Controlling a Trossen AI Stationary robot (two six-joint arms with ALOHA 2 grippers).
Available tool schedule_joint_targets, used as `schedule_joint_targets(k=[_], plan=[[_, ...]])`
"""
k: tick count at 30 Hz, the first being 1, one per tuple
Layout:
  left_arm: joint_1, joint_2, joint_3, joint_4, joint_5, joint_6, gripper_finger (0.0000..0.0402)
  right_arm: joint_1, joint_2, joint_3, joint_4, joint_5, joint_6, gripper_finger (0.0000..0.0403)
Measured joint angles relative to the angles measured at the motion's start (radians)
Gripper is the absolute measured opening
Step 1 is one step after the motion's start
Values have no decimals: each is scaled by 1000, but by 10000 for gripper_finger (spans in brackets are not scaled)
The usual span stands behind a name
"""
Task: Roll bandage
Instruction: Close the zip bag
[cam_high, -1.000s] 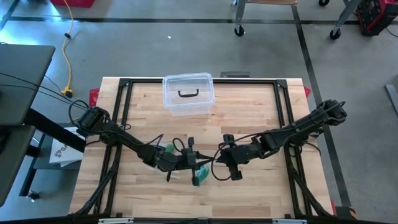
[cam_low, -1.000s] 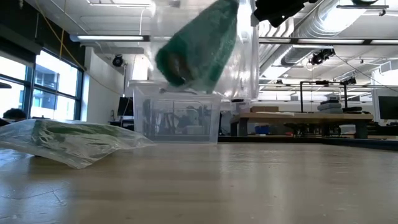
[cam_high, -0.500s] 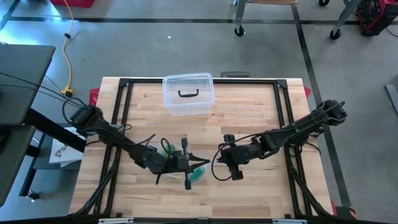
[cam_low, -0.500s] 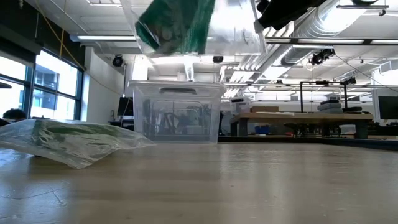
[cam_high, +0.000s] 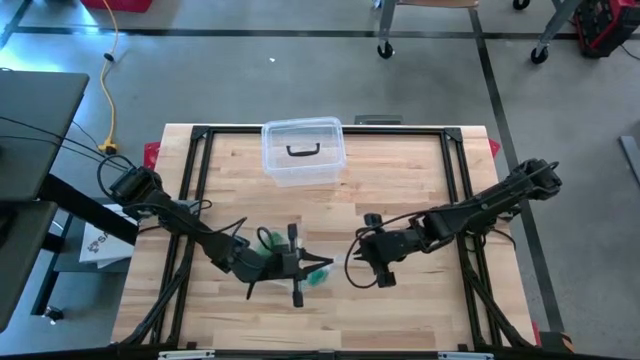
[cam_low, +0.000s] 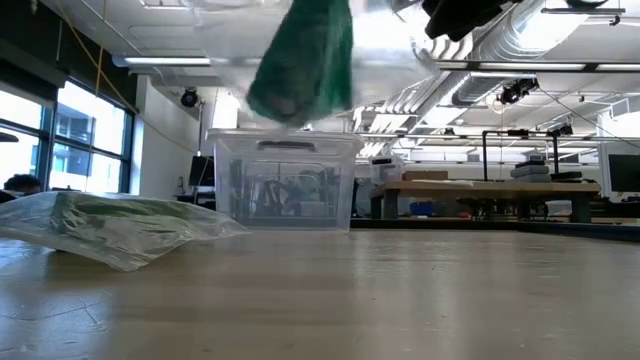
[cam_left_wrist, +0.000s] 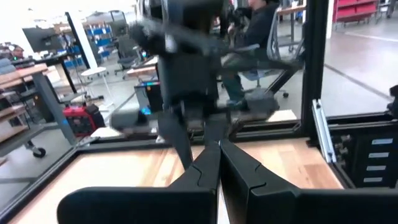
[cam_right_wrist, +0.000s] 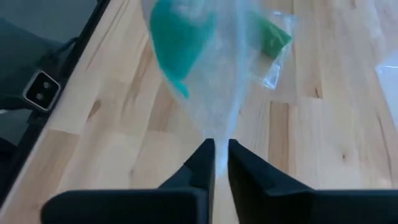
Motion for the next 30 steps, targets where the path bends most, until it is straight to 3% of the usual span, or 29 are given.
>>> schedule_joint_targets(k=[6,9,14,18,20,22,26,30], plan=[[33,0,0,-61,8,-76,0,0,-75,0,-95,0,62,118],[90,0,0,-104,70,-108,0,1,-106,0,-141,-3,101,150],[232,0,0,-182,178,-101,0,0,-125,0,-162,11,126,169],[304,1,0,-161,304,-12,0,0,-124,0,-177,13,132,169],[283,1,0,-141,436,35,0,1,-124,1,-195,14,147,169],[228,0,2,-241,540,72,0,1,-124,1,-214,14,168,170],[114,24,-36,-565,483,-83,4,1,-124,1,-218,17,176,170],[58,56,-118,-692,456,-216,33,0,-124,1,-191,61,165,170]])
